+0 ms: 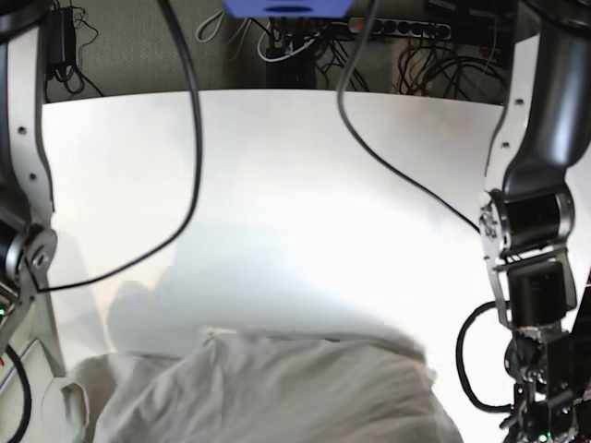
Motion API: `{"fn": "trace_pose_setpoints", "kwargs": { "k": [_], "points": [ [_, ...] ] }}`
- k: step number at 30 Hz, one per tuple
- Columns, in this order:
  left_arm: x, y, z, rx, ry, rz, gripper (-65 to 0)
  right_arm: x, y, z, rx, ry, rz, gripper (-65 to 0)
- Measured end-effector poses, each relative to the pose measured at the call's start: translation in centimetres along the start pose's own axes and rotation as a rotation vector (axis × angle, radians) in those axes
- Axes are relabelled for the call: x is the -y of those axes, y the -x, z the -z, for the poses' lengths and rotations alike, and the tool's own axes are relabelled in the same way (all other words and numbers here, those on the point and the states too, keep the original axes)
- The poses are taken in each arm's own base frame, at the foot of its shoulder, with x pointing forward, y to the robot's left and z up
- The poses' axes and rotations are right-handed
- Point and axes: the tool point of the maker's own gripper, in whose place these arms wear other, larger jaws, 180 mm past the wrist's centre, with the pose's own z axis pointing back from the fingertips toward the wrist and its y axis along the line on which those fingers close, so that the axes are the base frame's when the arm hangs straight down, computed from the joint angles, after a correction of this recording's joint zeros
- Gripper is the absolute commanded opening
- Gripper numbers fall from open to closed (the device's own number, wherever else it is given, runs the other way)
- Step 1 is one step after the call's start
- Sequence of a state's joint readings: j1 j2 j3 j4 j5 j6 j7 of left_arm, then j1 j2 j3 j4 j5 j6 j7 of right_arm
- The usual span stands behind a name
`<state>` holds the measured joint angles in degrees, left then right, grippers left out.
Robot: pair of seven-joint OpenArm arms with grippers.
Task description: Layout the t-shirt on the table in an organized manner, then fold the t-shirt properly
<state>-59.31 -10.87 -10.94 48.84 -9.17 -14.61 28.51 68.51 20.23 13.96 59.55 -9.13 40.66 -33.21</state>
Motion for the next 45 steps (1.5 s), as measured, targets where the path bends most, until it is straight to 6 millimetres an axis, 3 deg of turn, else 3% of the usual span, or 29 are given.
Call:
{"fn": "trace_pose_setpoints", "kwargs": {
  "k": [5,12,15,21,24,27,29,31,35,37,41,43,45],
  "points": [
    [0.4,-1.0,0.2,0.014,0.007,-0.003,-64.5,-0.7,1.8,0.3,-0.058,-0.013,-0.002,-65.0],
    [0.6,-3.7,0.2,0.072,0.01,-0.002,-64.5,-1.5,1.1,1.0,-0.028,-0.033,0.014,-65.0],
    [0.8,-5.0,0.1,0.12,0.011,0.0,-64.5,-2.1,0.3,1.3,-0.014,-0.047,0.017,-65.0],
    [0.6,-7.4,-0.2,0.18,0.008,-0.012,-64.5,-0.3,-3.8,0.6,0.091,-0.013,0.015,-65.0],
    [0.0,-9.1,-0.5,0.221,0.002,-0.055,-64.5,-0.2,-3.3,0.6,0.082,-0.011,0.019,-65.0],
    [-0.7,-9.3,-0.7,0.23,-0.009,-0.072,-64.5,-0.1,-2.8,0.6,0.066,-0.01,0.018,-65.0],
    [-0.8,-8.3,-0.6,0.218,-0.012,-0.074,-64.5,-0.1,-2.7,0.5,0.068,-0.008,0.016,-65.0],
    [-1.0,-6.1,-0.6,0.188,-0.016,-0.074,-64.5,-0.6,-2.0,0.2,0.071,-0.007,0.006,-65.0],
    [-1.9,1.1,-1.4,0.073,-0.039,-0.061,-64.5,-2.0,2.6,-1.7,-0.039,0.016,-0.072,-65.0],
    [-1.9,3.4,-2.3,0.049,-0.042,-0.044,-64.4,-2.6,4.0,-3.0,-0.075,0.038,-0.112,-65.0],
    [-1.8,4.5,-4.6,0.084,-0.048,-0.005,-64.4,-4.0,5.2,-5.9,-0.077,0.067,-0.185,-65.0],
    [-1.6,6.3,-5.9,0.043,-0.048,0.014,-64.4,-5.3,7.7,-7.3,-0.124,0.062,-0.219,-65.0],
    [-1.6,9.3,-7.3,-0.066,-0.055,0.037,-64.4,-7.4,10.7,-8.8,-0.178,0.026,-0.246,-65.0]
  ]
}}
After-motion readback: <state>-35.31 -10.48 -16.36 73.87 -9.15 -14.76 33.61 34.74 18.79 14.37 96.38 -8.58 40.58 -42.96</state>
